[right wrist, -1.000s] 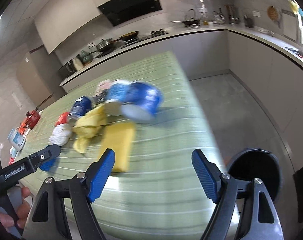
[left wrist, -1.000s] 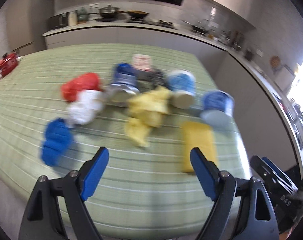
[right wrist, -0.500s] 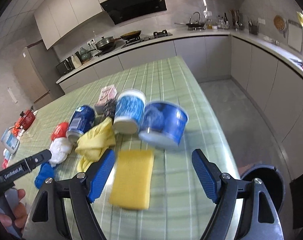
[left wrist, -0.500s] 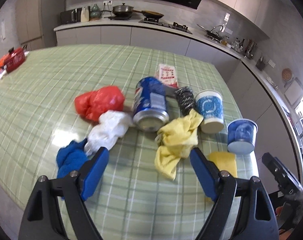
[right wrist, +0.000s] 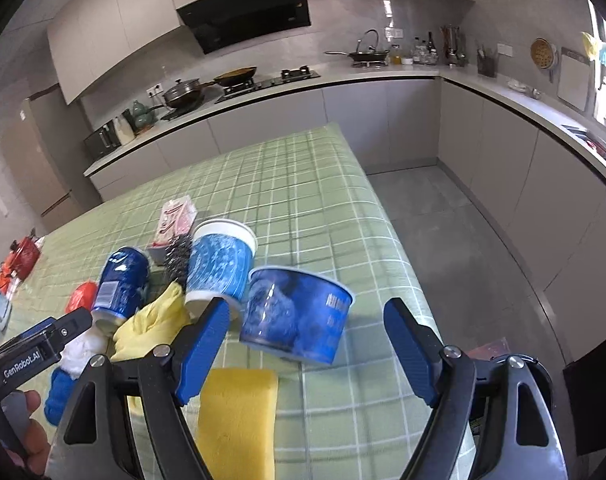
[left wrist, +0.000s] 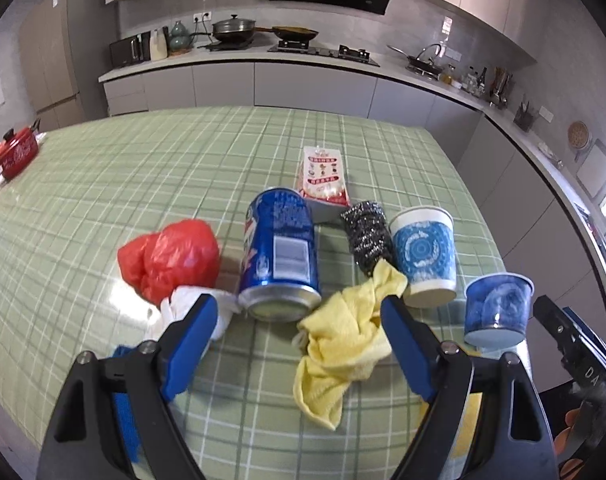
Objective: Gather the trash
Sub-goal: 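Move both tools back over the table toward the remaining items, then grasp the blue Pepsi can with left tool while right tool grasps the blue paper bowl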
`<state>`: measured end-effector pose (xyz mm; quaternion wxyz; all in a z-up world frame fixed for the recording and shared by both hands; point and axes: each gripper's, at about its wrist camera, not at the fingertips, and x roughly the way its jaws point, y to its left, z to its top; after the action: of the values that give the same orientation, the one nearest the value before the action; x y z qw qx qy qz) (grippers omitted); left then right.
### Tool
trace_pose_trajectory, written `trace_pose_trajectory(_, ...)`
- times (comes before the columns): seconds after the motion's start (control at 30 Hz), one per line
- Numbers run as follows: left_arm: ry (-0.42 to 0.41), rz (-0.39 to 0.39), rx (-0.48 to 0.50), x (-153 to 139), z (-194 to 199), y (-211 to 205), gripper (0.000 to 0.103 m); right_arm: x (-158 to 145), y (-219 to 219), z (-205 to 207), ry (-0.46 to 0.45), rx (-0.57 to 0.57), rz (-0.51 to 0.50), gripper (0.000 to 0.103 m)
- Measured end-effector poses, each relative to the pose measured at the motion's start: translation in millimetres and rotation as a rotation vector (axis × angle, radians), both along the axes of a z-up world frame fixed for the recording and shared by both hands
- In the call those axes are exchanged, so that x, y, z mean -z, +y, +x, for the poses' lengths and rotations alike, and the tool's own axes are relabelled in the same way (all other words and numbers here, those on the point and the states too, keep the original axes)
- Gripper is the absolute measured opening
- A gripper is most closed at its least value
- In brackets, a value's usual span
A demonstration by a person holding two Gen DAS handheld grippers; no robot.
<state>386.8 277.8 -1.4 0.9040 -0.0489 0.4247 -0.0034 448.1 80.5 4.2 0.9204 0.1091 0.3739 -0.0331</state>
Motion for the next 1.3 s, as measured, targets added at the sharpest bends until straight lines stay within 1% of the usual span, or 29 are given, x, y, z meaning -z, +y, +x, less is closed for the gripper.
trace_pose_trajectory(0.2,-0.029,0.036,0.011,0.0,9.4,3.8,0.085,2.8,5.2,7.6,0.009,0.054,-0.017,0.081)
trace_pose_trajectory(0.27,-0.018,0.038,0.014,2.4,14.5,6.1,0.085,3.8,5.8,8.8,0.014,0.076,-0.032,0.081)
trace_pose_trajectory(0.43,0.015,0.031,0.023,11.6,27.2,10.8,0.085,10.9,3.2,12.4,0.04,0.1,-0.026,0.081)
trace_pose_trajectory(0.7,0.045,0.013,0.033,18.2,46.1,12.4,0.085,24.0,6.4,25.9,0.086,0.086,-0.007,0.081)
trace_pose_trajectory(0.93,0.1,-0.008,0.034,34.7,69.1,12.8,0.085,37.3,9.3,38.8,0.12,0.068,0.009,0.082)
trace_pose_trajectory(1.07,0.126,-0.024,0.033,45.1,77.1,15.7,0.084,46.1,6.4,45.2,0.146,0.067,0.045,0.082)
trace_pose_trajectory(1.1,0.134,-0.037,0.035,48.1,78.9,17.2,0.083,47.6,6.4,46.7,0.147,0.065,0.05,0.082)
trace_pose_trajectory(1.13,0.137,-0.046,0.037,49.7,79.4,17.7,0.076,49.0,7.0,48.3,0.148,0.063,0.05,0.082)
trace_pose_trajectory(1.2,0.143,-0.048,0.045,52.8,80.6,18.1,0.069,51.9,8.8,51.4,0.151,0.052,0.057,0.082)
trace_pose_trajectory(1.3,0.129,-0.068,0.045,51.6,78.2,20.7,0.068,53.4,10.3,53.0,0.144,0.044,0.054,0.081)
